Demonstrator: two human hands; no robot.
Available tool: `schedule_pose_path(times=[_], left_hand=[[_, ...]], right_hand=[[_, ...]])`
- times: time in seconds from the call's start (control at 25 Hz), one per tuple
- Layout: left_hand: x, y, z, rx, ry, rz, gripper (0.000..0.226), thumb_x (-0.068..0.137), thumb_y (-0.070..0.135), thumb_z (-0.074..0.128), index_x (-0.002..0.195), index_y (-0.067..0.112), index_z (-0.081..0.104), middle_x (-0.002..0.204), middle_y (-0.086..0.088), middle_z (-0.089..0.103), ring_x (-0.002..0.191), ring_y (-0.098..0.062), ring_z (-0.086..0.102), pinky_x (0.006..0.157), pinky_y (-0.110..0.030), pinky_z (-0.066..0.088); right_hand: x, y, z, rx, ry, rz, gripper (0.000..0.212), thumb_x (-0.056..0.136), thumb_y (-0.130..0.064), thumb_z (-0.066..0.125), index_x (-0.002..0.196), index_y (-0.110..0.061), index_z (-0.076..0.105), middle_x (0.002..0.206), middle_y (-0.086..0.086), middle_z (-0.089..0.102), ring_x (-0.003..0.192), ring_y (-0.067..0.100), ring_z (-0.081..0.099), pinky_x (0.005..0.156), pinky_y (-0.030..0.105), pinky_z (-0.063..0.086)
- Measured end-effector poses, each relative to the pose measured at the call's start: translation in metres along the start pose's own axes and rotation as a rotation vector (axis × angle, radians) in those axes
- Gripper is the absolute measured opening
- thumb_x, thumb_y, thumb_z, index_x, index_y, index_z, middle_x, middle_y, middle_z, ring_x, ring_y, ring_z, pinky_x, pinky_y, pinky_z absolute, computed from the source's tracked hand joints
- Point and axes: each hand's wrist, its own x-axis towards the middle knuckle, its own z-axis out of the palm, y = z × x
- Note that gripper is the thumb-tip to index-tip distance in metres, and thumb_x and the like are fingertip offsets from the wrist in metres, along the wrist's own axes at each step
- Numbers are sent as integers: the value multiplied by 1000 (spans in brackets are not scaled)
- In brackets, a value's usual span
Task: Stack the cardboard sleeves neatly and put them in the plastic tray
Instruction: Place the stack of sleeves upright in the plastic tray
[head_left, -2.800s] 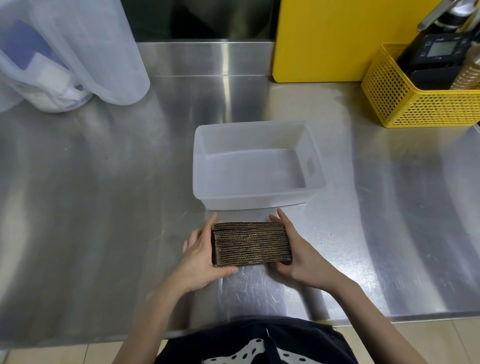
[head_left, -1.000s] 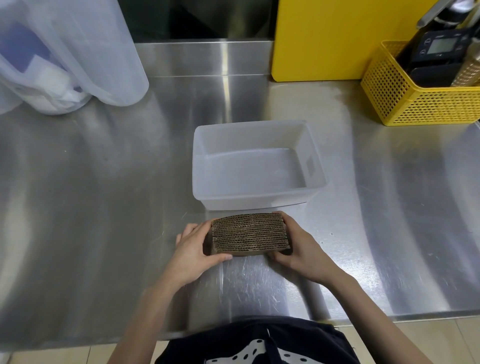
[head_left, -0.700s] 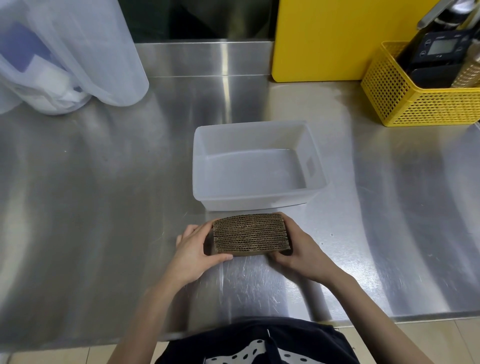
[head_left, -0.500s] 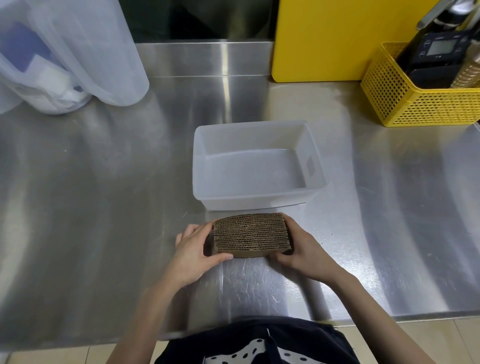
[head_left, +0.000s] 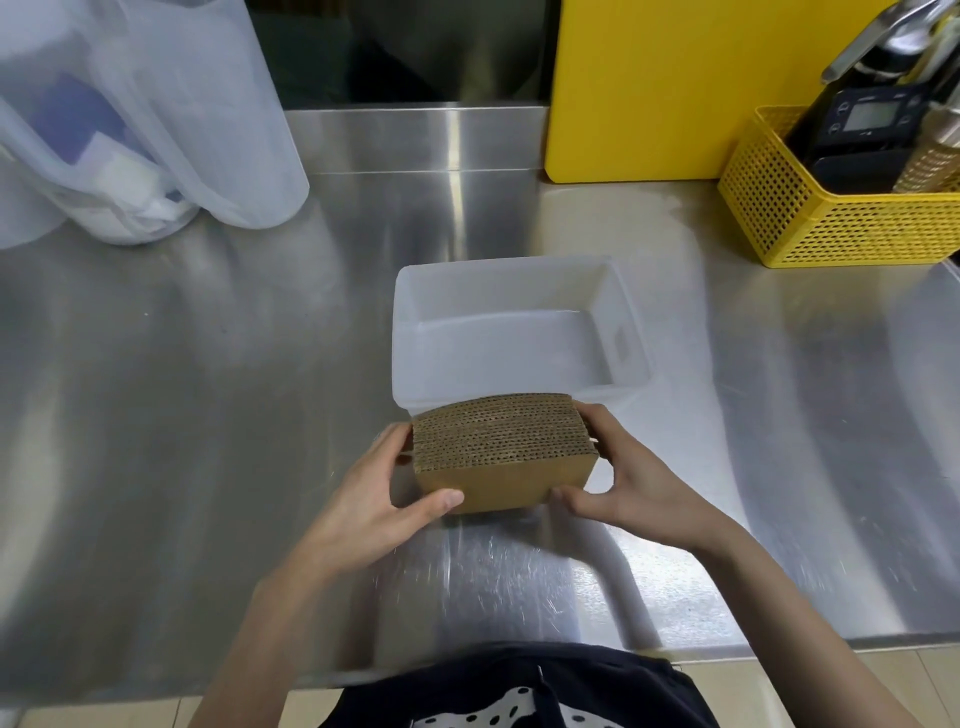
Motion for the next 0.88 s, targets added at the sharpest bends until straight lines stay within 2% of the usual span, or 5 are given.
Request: schedule_pose_path(times=[0.2,0.36,0.64,0.76,0.88], left_hand=[[10,12,-15,-60,47,46,49,56,58,57,102,51,41,107,27,56,98,17,53,79,5,36],[26,20,-26,-59,83,48,45,56,59,56,99,54,42,92,36,63,93,16,55,77,3,39],[60,30,-49,-41,101,61,68,61,48,60,123,25,43,98,31,51,86,26,49,74,6,37],[74,35,-58,-37,82,32,68,57,57,58,118,30,45,99,30,53,90,20,51,75,0,39],[93,38,-69,-61,53,-29,59,59,56,60,113,35,46,99,29,54,93,14,53,82,-8,39]], right_hand=[[11,-24,-11,-38,14,-33,76,62,-30,66,127,-39,26,121,-17,49,108,0,52,89,6,40],[27,-41,-22,-87,29,-62,73,73,-17,69,126,-38,24,121,-4,51,103,13,57,90,20,46],[54,-57,-28,-83,61,27,68,77,-12,66,131,-15,26,103,-12,48,80,5,56,61,6,47],[66,-60,-29,-79,50,88,71,79,-16,65,135,-19,21,99,-15,45,77,2,54,56,1,43],[79,-60,-30,-89,53,143,58,80,-20,63,128,-18,29,91,-15,47,75,2,53,58,7,44]])
